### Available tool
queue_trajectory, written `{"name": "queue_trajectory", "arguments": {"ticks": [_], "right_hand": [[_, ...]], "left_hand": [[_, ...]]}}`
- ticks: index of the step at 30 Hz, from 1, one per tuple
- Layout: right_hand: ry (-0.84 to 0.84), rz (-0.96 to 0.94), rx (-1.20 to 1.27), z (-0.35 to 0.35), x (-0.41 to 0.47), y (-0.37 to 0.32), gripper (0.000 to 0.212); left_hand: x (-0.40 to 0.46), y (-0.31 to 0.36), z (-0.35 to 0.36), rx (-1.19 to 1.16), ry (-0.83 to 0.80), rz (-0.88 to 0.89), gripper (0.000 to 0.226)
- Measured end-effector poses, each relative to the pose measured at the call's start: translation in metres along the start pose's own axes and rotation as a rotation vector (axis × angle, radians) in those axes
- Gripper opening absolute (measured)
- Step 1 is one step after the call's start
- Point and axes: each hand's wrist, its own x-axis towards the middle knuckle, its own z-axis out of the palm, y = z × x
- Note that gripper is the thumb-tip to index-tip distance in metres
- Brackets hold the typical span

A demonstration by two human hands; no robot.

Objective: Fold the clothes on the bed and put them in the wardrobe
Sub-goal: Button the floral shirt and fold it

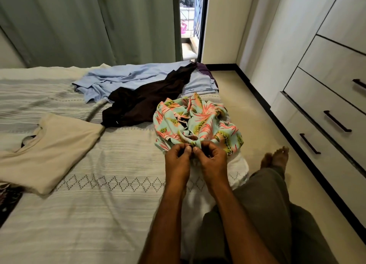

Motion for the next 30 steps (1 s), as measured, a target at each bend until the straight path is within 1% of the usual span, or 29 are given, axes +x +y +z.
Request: {"name": "queue_trajectory", "arguments": {"ticks": [2,5,10,12,17,21,25,27,30], "right_hand": [[0.028,-0.025,-0.061,-0.003,0.005,0.001,0.008],[0.021,-0.05,-0.143,-0.007,0.011,0.008,0.009],[-0.011,-0.03,-0.154,-0.016,0.018,0.028,0.02],[-0.019,-0.032,-0.152,-0.017,0.021,0.03,0.017],[-0.009,-0.035,-0.133,-0.011,0.029,0.032,0.005],[-0.006,-0.076,-0.14,-0.011,0.025,0.029,0.008],[-0.049,-0.033,-0.121,-0.016,0.019,0.03,0.009],[-0.06,0.03,-0.055,-0.018,0.017,0.029,0.011],[-0.049,0.116,0.055,-0.021,0.015,0.026,0.018]], "left_hand": [[-0.001,-0.006,0.009,0.041,0.057,0.004,0.01],[-0.007,-0.015,0.018,0.087,0.161,0.007,0.01],[0.003,-0.029,0.025,-0.032,0.17,-0.126,0.013],[0.009,-0.031,0.026,-0.038,0.189,-0.132,0.014],[0.014,-0.027,0.036,0.052,0.286,-0.07,0.018],[0.009,-0.02,0.041,0.124,0.395,-0.012,0.021],[0.001,-0.02,0.041,0.204,0.357,0.063,0.018],[-0.001,-0.02,0.041,0.259,0.31,0.088,0.012],[-0.003,-0.023,0.039,0.306,0.255,0.111,0.015]]}}
